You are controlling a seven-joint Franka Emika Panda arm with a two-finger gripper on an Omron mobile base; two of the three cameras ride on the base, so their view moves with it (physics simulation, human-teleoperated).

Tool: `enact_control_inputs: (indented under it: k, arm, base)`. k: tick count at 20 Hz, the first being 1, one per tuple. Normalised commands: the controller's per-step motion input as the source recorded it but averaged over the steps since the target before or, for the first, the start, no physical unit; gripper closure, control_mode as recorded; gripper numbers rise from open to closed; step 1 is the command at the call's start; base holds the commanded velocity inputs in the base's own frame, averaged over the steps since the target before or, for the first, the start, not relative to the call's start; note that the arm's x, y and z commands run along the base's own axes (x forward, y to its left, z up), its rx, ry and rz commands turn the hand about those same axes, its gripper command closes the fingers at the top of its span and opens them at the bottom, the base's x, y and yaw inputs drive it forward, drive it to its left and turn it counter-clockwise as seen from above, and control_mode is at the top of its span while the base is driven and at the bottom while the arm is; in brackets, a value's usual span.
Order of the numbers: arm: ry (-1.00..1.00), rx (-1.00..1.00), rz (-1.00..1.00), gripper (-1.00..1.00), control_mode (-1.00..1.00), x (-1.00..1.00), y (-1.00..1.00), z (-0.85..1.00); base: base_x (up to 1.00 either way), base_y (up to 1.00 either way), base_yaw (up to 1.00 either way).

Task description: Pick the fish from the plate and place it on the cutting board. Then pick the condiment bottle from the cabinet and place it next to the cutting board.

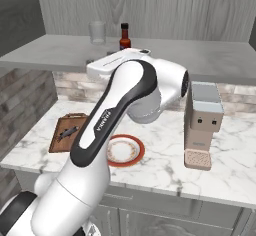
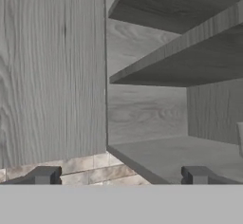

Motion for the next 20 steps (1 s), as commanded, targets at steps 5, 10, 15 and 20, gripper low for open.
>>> enact_control_inputs:
  k: [5,10,15,20]
  arm:
    - [0.00,0.00,-0.01,-1.00,-1.00,0.08,-0.11,0.11]
    - [0.00,0.00,-0.01,-1.00,-1.00,0.09,-0.07,0.08]
    - [-0.01,-0.01,-0.01,-1.00,-1.00,0.09,-0.04,0.02]
    - [-0.01,0.00,-0.01,-1.00,-1.00,0.11,0.00,0.00]
  base:
    - [0.00,0.00,0.00]
    - [0.00,0.00,0.00]
    - [0.00,0.00,0.00]
    - [0.00,0.00,0.00]
